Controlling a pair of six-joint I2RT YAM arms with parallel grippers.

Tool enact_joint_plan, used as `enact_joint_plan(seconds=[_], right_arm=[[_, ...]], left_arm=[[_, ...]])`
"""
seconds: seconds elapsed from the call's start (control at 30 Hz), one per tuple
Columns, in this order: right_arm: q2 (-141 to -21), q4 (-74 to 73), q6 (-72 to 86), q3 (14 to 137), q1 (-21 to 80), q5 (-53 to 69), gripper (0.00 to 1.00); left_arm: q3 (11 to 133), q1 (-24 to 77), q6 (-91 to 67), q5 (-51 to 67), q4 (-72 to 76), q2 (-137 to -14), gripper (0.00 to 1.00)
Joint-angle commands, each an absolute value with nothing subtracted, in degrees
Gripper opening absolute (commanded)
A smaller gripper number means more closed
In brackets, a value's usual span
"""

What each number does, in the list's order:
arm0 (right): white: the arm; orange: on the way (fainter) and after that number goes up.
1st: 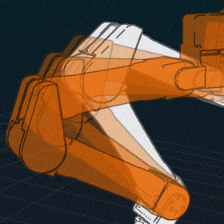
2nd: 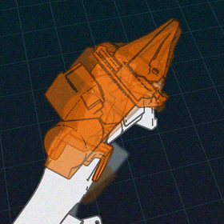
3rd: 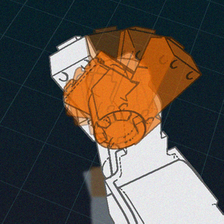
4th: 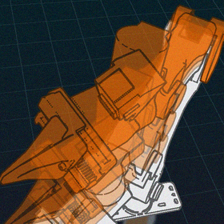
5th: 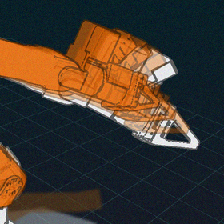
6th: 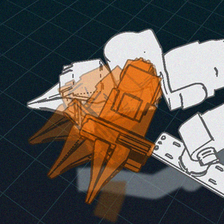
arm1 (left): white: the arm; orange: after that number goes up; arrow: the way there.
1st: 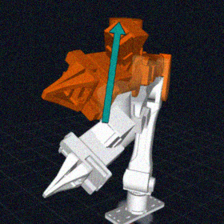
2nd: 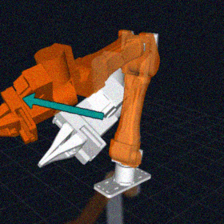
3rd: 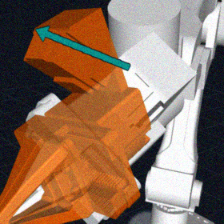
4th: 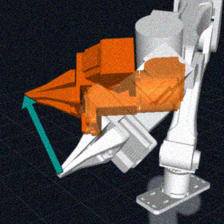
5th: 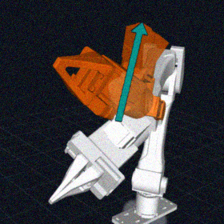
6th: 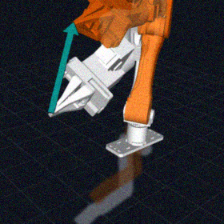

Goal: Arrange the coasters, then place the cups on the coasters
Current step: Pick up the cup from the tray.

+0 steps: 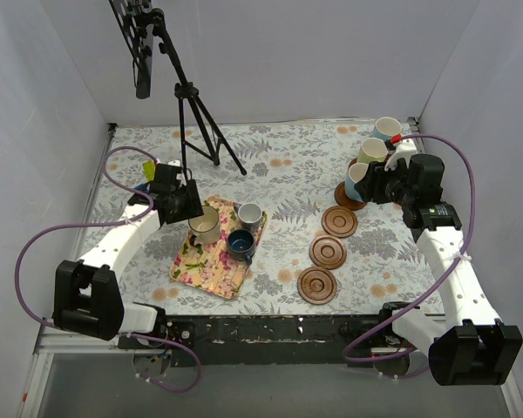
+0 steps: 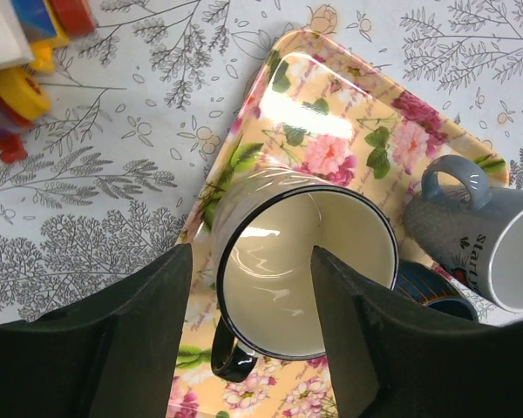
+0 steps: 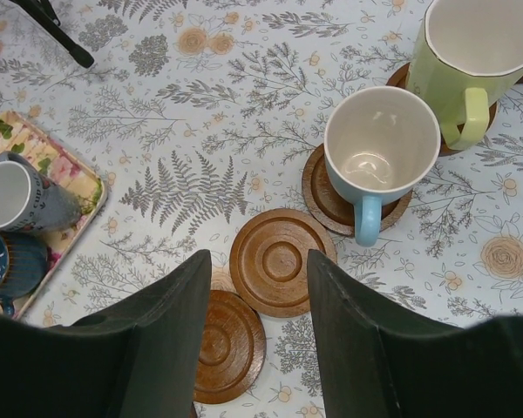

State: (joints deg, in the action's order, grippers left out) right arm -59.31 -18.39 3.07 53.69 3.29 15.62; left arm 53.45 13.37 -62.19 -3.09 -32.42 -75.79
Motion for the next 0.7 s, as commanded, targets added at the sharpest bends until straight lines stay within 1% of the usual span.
enact_joint_plan(seconds=[0.0, 0.03, 0.07, 0.3, 0.37, 0.43, 0.5, 0.57, 0.6, 0.67], right_arm=[[-58.54, -17.84, 3.25, 53.35, 3.60, 16.35, 0.56], [-58.45, -17.93, 3.25, 53.35, 3.52, 16.35, 0.56], [-58.36, -18.10, 3.25, 53.52, 3.60, 16.35, 0.56], [-58.27, -18.28, 3.34, 53.26, 3.78, 16.78, 0.55], [-58.27, -18.28, 3.69, 53.00, 4.13, 16.96, 0.55], [-58.27, -18.02, 3.95, 52.82, 4.66, 16.96, 0.55], [-58.45, -17.84, 4.13, 53.00, 5.36, 16.70, 0.54], [-58.71, -17.84, 4.48, 53.17, 6.15, 16.44, 0.54], [-58.80, -17.67, 4.57, 53.26, 6.76, 16.17, 0.54], [-59.06, -17.14, 5.09, 53.61, 8.51, 14.95, 0.54]], left_arm=[[57.65, 13.62, -56.34, 0.00, -32.16, -78.83, 0.54], [58.00, 13.54, -55.82, 1.74, -32.60, -79.97, 0.52], [58.36, 13.54, -55.64, 1.58, -33.04, -80.68, 0.52], [58.62, 13.62, -54.76, 0.88, -33.49, -82.79, 0.41], [58.27, 13.54, -54.67, 0.79, -33.57, -83.14, 0.33], [58.18, 13.62, -54.76, -1.58, -33.92, -83.15, 0.16], [58.09, 13.62, -55.19, -2.19, -34.28, -82.53, 0.08], [58.27, 13.54, -55.72, -2.98, -34.63, -81.22, 0.04], [58.36, 13.62, -55.98, -3.25, -34.98, -80.60, 0.00], [59.23, 13.62, -56.95, -4.04, -36.20, -79.54, 0.00]])
